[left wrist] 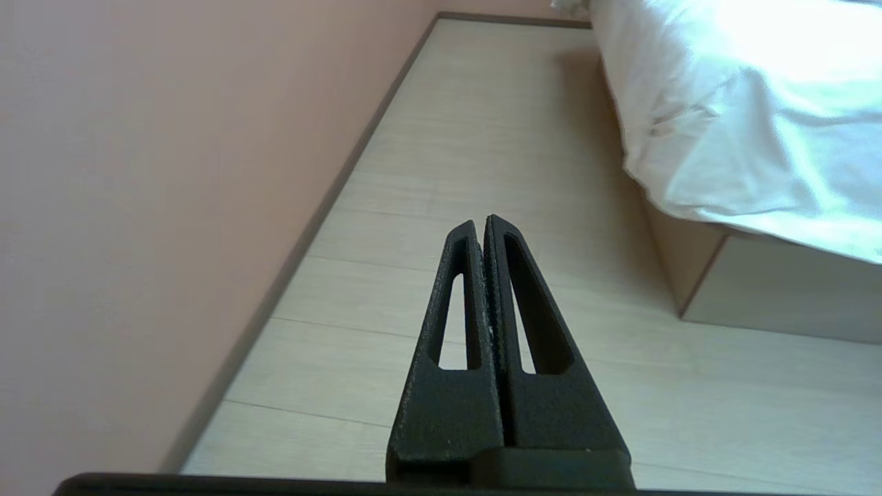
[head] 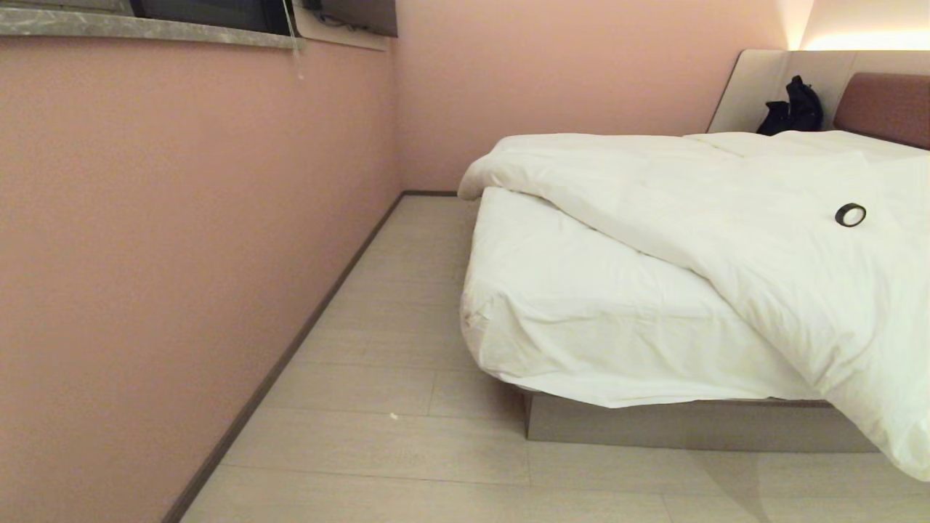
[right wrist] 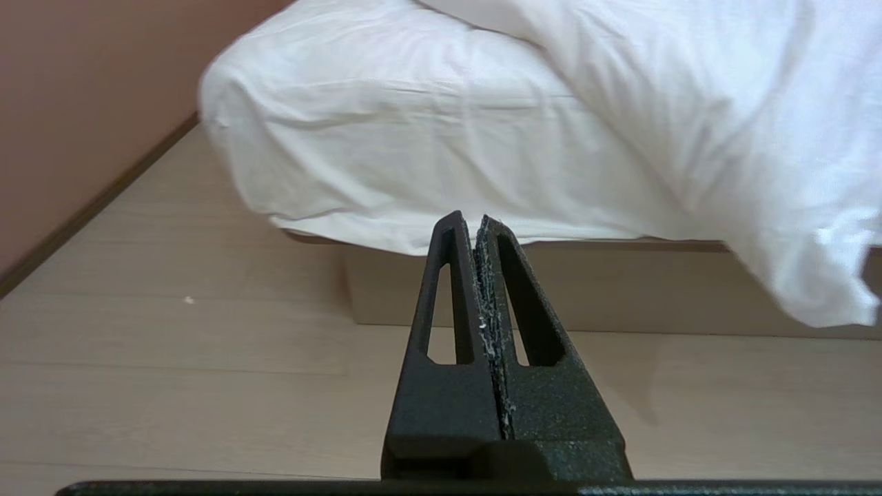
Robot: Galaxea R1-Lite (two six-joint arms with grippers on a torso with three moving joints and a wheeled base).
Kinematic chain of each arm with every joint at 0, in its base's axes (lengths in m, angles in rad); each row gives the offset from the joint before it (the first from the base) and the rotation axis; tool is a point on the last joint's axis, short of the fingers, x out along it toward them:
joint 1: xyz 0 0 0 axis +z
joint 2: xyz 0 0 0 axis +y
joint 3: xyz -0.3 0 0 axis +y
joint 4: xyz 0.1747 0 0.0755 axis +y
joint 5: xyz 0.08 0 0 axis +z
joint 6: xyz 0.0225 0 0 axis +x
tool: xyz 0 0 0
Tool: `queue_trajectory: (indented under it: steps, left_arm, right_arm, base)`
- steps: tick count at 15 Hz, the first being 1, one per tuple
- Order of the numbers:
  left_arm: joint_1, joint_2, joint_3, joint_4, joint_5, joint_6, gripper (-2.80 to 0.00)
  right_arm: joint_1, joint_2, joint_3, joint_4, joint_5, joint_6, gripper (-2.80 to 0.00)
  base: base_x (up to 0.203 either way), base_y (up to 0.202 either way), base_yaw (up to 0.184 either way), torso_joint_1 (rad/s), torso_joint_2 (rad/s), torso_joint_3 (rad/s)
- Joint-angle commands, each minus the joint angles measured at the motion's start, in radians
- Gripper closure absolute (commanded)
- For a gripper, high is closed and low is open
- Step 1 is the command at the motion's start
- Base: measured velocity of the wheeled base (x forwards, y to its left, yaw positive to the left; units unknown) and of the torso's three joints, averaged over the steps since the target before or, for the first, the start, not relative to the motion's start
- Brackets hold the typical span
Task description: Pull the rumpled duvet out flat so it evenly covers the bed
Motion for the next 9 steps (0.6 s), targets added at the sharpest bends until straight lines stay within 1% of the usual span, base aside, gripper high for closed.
queue_trajectory:
  steps: [1,8,9]
  left_arm:
    - [0.0,0.0,0.0,0.0,0.0,0.001,0.0]
    - [0.0,0.0,0.0,0.0,0.0,0.002,0.0]
    - [0.0,0.0,0.0,0.0,0.0,0.002,0.0]
  right_arm:
    - [0.0,0.002,0.0,-0.001,0.0,0.0,0.0]
    - [0.0,0.002,0.0,-0.001,0.0,0.0,0.0]
    - [0.0,0.002,0.0,-0.001,0.0,0.0,0.0]
  base:
    - [0.0,-0.195,-0.002,0.003,0.01,0.007]
    - [0.0,-0.191,-0.001,0.002,0.0,0.0]
    - [0.0,-0.14,-0.002,0.002,0.01,0.002]
